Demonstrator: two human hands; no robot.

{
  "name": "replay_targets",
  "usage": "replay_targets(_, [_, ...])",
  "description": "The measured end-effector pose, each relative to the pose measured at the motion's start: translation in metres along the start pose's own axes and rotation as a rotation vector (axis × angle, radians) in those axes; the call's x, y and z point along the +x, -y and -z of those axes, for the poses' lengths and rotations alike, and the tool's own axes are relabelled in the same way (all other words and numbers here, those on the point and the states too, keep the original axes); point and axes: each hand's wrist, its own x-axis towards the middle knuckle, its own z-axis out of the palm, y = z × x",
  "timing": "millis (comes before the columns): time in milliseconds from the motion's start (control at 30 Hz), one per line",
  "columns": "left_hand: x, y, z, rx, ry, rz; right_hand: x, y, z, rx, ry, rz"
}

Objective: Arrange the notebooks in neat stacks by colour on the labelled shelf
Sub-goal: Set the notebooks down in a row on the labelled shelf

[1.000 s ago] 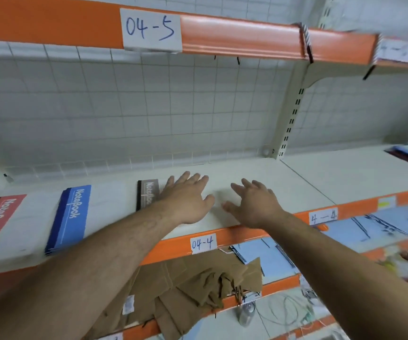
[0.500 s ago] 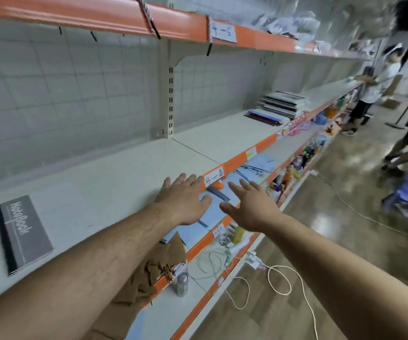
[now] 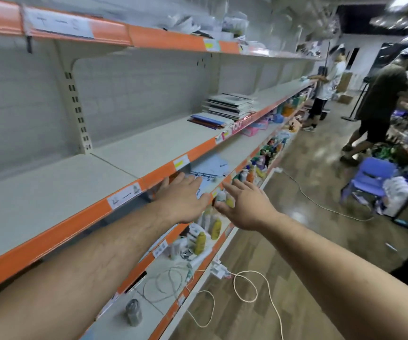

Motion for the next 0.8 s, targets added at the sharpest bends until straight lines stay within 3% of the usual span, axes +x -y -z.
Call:
replay_targets(367, [0.121, -0.090, -0.011, 0.046, 0.007, -0.093, 0.059, -0.123, 0.015, 0.025, -0.016, -0.075])
replay_targets(800, [0.350, -0.151, -0.009, -0.003, 0.021, -0.199, 0.226, -0.261, 0.042, -0.030, -0.074, -0.191])
